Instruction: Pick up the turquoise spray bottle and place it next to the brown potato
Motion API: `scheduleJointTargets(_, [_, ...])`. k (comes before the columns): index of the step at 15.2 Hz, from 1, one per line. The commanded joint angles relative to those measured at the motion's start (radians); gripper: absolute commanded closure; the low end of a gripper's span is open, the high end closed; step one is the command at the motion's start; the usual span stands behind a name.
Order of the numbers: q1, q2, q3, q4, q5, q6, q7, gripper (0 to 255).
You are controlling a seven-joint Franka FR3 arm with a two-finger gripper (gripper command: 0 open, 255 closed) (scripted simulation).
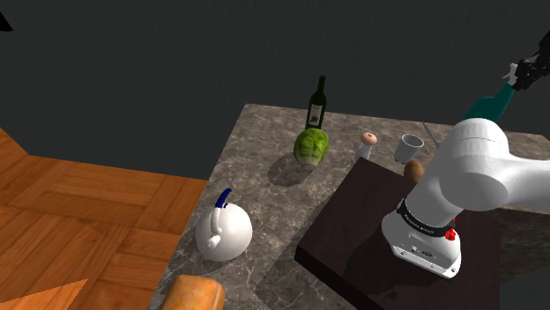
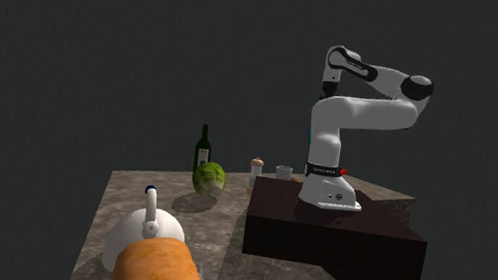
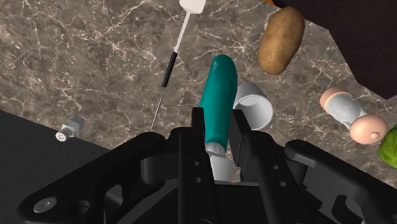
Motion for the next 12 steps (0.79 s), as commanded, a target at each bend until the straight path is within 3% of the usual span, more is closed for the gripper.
scheduleJointTargets(1, [-0.011, -0.017, -0.014, -0.022, -0.015, 0.01, -0.001, 255])
scheduleJointTargets(12, [-0.063, -0.101, -0.11, -0.135, -0.103, 0.067, 0.006, 255])
